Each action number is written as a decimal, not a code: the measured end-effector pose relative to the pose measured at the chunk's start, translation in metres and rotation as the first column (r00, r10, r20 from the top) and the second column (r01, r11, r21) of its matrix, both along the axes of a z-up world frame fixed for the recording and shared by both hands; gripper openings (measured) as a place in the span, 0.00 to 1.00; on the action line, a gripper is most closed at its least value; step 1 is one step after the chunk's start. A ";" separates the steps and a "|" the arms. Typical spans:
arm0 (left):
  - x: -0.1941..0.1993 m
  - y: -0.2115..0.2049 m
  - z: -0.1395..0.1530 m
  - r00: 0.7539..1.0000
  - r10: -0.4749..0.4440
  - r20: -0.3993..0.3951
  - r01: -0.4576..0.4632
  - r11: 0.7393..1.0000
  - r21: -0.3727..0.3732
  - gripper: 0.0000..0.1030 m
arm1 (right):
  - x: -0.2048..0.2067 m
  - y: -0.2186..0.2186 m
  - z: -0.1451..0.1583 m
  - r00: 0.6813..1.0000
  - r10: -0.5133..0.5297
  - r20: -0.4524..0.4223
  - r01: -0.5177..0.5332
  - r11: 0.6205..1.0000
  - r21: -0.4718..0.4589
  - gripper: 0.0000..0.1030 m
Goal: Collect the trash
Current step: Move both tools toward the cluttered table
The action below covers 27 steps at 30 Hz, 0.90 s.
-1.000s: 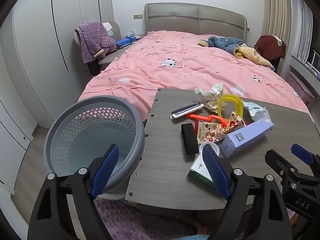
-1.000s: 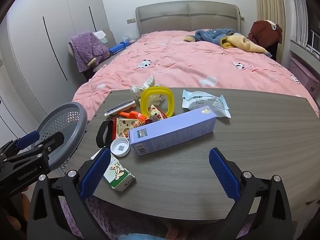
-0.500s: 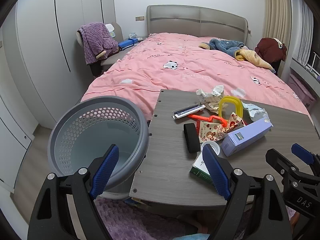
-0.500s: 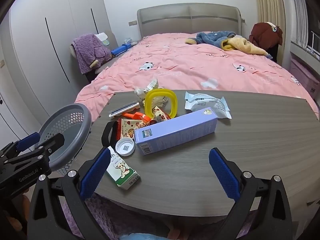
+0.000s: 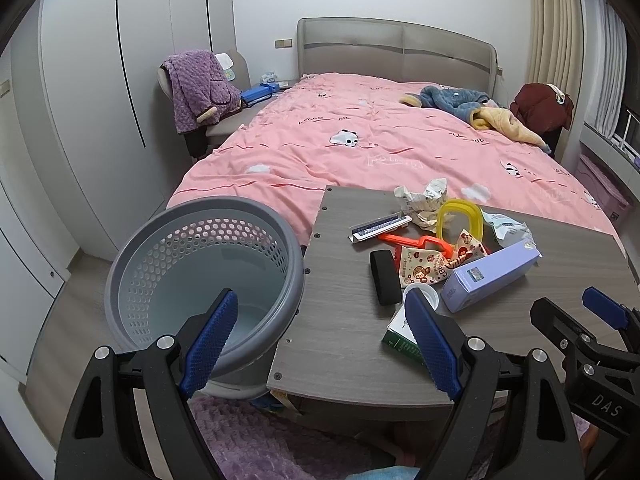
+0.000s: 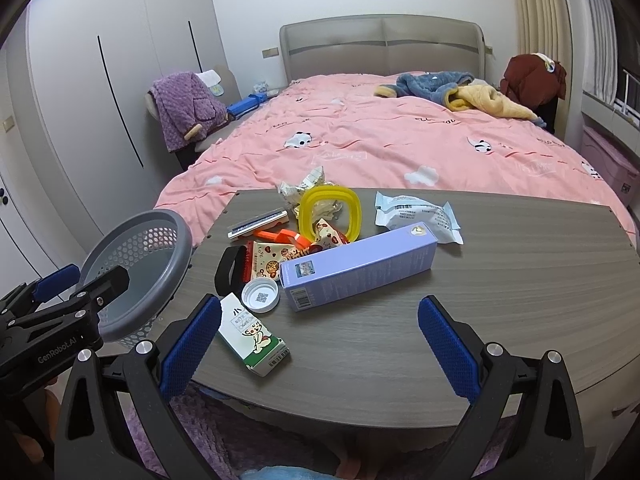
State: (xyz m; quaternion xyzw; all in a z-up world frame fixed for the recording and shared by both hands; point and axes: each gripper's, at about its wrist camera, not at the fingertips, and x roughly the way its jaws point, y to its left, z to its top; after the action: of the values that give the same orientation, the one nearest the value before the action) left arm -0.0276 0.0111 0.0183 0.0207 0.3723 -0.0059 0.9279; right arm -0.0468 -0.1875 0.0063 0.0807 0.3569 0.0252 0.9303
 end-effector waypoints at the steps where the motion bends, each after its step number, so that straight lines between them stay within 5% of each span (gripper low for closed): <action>1: -0.002 0.000 0.001 1.000 0.001 0.004 -0.001 1.000 -0.001 0.79 | -0.001 0.000 0.000 1.000 0.000 0.002 0.000 1.000 0.000 0.94; 27: -0.035 0.008 0.015 0.999 -0.006 0.054 0.008 1.000 -0.023 0.79 | -0.031 0.005 0.016 0.997 0.000 0.073 0.001 1.000 -0.011 0.94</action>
State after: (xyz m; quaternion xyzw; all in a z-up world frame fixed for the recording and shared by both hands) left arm -0.0625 0.0192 0.0335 0.0116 0.3469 -0.0128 0.9377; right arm -0.0779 -0.1828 0.0226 0.0746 0.3228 0.0261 0.9432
